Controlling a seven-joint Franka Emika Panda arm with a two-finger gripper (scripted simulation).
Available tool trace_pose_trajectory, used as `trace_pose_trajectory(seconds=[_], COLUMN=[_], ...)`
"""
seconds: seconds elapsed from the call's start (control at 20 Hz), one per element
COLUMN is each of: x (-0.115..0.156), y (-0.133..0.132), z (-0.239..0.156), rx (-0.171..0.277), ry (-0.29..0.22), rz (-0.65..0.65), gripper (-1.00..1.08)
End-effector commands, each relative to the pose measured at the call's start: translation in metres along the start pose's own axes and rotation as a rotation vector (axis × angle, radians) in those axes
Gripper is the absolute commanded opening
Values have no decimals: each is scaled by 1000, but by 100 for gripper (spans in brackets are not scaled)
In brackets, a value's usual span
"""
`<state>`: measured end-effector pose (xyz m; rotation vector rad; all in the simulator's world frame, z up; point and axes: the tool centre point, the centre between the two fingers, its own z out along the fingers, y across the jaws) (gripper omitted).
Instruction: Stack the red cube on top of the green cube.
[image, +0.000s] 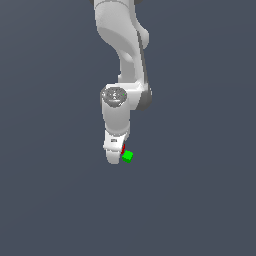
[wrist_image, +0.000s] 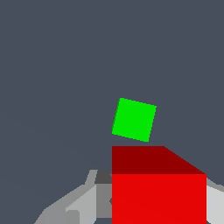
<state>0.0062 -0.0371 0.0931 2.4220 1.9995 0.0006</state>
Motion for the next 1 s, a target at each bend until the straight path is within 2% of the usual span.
trace_pose_trajectory(seconds=[0.0,0.2,0.45,0.5,0.95], x=[15,32,38,38,38], y=[1,3,4,4,4], z=[12,26,31,31,31], rx=[0,0,0,0,0], ry=[0,0,0,0,0], rz=[-1,-1,-1,-1,-1], gripper=[-100,-100,-100,100,100])
